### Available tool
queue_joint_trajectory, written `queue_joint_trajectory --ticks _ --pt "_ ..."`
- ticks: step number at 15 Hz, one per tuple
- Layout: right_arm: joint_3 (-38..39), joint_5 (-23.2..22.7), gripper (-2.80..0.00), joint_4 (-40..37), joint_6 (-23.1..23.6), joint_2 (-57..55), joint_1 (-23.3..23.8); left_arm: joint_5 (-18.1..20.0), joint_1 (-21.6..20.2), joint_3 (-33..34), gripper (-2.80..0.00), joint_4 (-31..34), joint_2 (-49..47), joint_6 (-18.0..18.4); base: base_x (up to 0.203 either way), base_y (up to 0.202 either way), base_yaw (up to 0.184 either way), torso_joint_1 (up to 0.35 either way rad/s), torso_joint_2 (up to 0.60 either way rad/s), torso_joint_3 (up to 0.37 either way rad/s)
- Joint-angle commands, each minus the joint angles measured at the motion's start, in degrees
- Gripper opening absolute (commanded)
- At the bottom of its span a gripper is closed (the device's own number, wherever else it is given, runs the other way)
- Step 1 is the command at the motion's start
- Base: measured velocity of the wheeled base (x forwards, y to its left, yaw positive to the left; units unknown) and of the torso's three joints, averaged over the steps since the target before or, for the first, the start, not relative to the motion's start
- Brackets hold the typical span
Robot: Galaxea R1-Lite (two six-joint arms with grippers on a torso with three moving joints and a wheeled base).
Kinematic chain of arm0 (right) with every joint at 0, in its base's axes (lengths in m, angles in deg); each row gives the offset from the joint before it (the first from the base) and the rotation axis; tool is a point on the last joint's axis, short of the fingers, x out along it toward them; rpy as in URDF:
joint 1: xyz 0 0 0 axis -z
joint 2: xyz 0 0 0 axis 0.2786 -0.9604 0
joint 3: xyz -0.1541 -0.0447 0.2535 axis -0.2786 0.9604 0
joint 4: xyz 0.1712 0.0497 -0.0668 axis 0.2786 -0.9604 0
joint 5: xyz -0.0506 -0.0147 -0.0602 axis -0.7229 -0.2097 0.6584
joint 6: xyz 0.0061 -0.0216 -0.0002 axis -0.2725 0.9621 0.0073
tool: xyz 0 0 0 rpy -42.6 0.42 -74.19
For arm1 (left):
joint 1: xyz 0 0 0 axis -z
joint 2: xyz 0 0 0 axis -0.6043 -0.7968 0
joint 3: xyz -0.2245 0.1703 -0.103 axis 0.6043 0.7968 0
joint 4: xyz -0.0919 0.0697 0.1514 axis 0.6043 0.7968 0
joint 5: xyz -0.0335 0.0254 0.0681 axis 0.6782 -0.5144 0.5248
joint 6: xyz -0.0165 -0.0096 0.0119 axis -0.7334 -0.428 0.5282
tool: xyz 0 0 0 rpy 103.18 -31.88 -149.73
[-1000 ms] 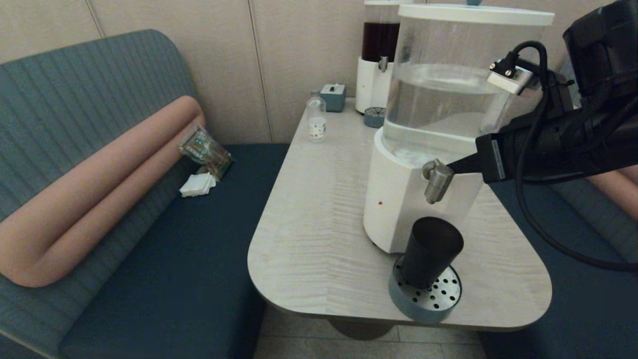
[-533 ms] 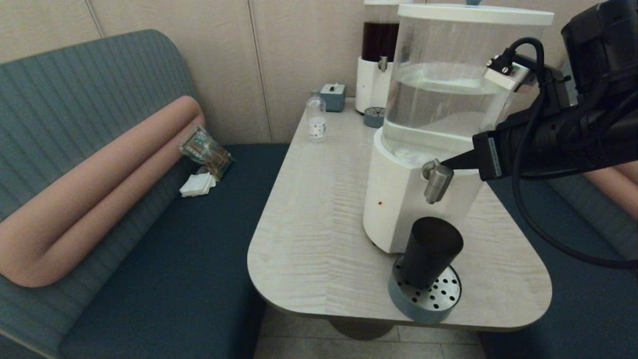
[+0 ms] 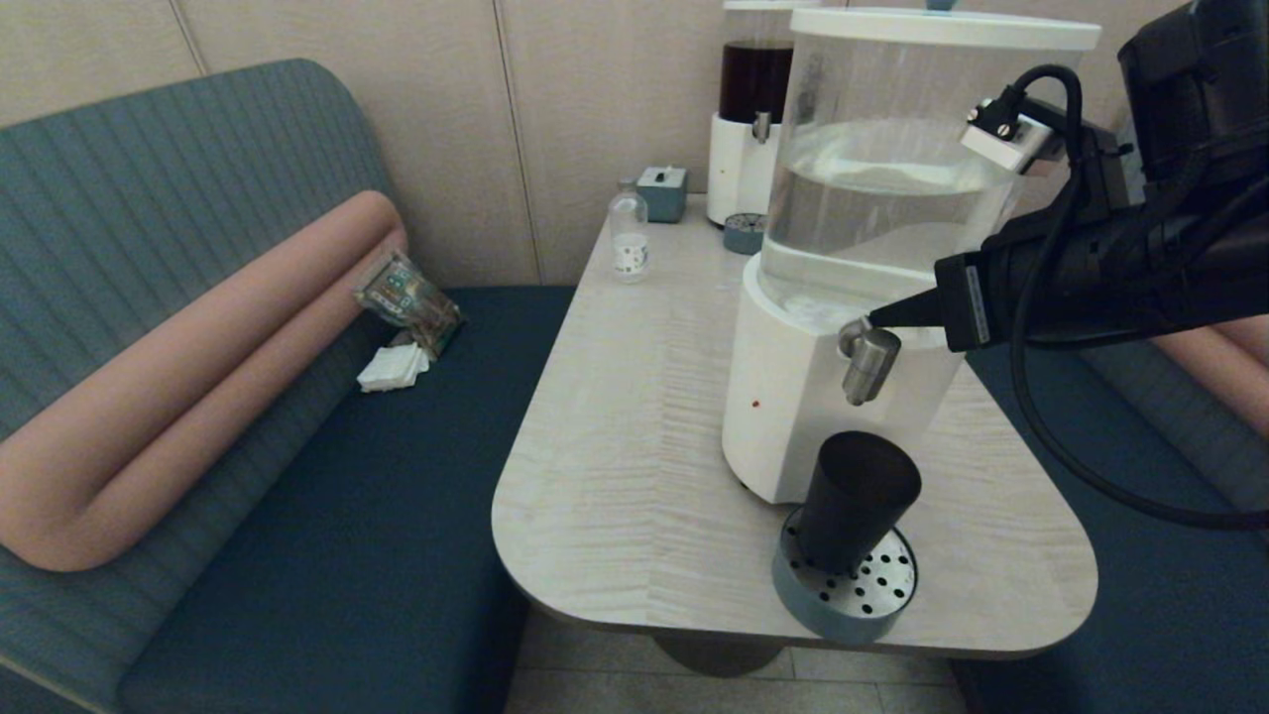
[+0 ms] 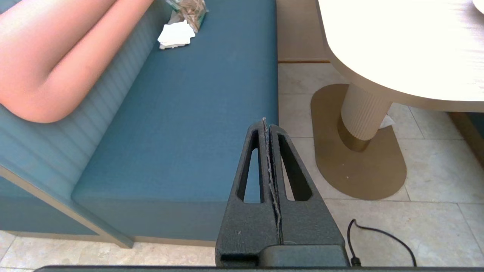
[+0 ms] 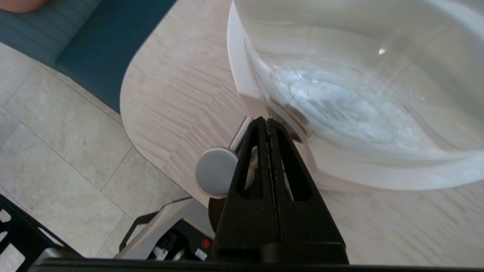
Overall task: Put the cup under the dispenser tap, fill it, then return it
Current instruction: Turn on the faucet
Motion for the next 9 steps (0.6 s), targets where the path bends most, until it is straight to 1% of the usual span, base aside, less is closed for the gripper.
queue_joint_trajectory --ticks 1,9 --pt "-0.02 -0.17 -2.8 0.11 -0.03 -0.03 -0.35 0.02 -0.02 0.0 -2.8 0.0 -0.09 0.02 0.0 0.0 0.0 0.0 0.0 0.0" --pt "-0.11 -2.63 -2.8 0.11 -0.21 -0.03 -0.87 0.02 -0.02 0.0 -2.8 0.08 -0.09 0.02 0.0 0.0 0.0 0.0 0.0 0.0"
